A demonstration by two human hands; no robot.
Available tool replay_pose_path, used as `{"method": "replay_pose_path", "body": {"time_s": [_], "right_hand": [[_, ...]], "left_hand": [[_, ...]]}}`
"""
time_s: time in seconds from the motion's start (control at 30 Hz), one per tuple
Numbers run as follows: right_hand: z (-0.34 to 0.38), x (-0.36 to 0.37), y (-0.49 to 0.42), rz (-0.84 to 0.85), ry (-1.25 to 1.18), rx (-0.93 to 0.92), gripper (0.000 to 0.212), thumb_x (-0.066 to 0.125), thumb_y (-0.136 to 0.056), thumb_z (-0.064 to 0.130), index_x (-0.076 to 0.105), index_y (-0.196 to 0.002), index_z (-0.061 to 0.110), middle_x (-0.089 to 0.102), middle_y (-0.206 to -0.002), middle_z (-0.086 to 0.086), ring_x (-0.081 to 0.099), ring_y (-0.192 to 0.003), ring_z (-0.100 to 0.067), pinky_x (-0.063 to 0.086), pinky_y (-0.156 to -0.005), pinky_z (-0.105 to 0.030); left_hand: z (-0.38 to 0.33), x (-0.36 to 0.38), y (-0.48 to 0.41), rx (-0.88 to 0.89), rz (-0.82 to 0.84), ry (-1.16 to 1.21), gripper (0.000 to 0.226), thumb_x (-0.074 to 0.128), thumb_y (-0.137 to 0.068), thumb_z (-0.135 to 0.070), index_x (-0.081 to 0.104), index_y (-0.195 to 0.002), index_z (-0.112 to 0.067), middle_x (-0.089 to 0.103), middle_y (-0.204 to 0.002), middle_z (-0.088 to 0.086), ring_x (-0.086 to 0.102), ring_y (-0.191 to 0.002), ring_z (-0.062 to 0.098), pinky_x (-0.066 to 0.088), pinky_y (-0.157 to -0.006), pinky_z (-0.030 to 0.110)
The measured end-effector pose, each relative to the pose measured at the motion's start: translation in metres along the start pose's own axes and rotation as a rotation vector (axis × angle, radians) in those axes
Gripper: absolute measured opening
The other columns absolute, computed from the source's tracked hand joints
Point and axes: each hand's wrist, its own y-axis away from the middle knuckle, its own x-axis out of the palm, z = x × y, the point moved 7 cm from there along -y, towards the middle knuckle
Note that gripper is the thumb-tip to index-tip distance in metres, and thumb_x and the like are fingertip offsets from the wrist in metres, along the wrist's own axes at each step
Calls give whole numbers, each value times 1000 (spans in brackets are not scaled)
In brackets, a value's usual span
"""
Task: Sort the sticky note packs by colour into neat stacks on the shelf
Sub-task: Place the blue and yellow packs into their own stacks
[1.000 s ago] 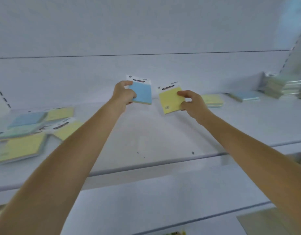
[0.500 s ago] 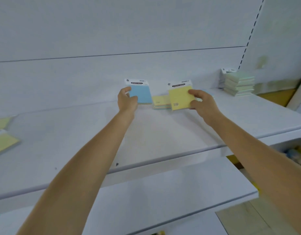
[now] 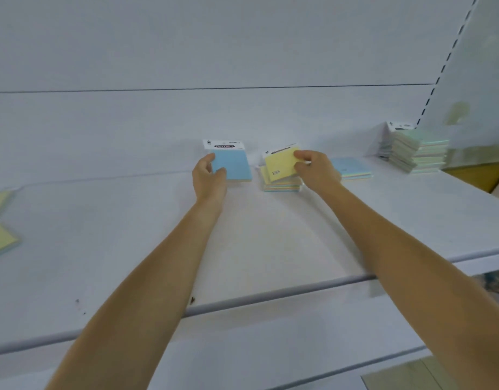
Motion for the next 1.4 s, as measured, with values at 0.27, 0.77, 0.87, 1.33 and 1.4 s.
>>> {"method": "replay_pose_path", "body": {"time_s": [0.27, 0.77, 0.87, 1.33, 1.4], "right_hand": [[-21, 15, -5, 9, 142, -66, 38, 39, -91, 17, 56, -125, 14, 59, -127, -16, 45, -119, -38, 37, -102, -38], [-22, -53, 7, -43, 296, -190, 49, 52, -91, 28, 40, -136, 11, 45, -136, -17, 45, -124, -32, 32, -107, -39], [-52, -83, 2, 51, 428, -177, 60, 55, -86, 41, 39, -137, 15, 42, -140, -14, 42, -127, -32, 33, -110, -45], [-141, -125, -49, 217, 687, -134, 77, 44, -79, 67, 44, -129, 9, 34, -145, -12, 27, -135, -31, 24, -110, -41], [-141, -124, -51, 217, 680, -161, 75, 43, -79, 68, 46, -127, 10, 36, -143, -11, 27, -134, -30, 23, -109, -41]], "left_hand": [[-4, 9, 1, 31, 38, -21, 49, 50, -82, 1, 51, -129, -8, 56, -128, 17, 55, -118, 31, 47, -101, 46], [-20, 21, 14, 90, 85, 82, 43, 53, -83, 2, 51, -125, -7, 52, -109, 6, 56, -101, 21, 53, -86, 34], [-29, 43, 24, 83, 135, 58, 43, 54, -84, 2, 49, -125, -6, 52, -108, 7, 55, -90, 18, 51, -75, 27], [-15, 245, 52, 31, 166, -128, 45, 68, -78, -8, 54, -120, -2, 58, -117, 24, 59, -112, 35, 48, -99, 45], [-12, 259, 55, 80, 172, -257, 44, 66, -80, -11, 54, -122, -2, 58, -122, 23, 57, -114, 34, 45, -101, 40]]}}
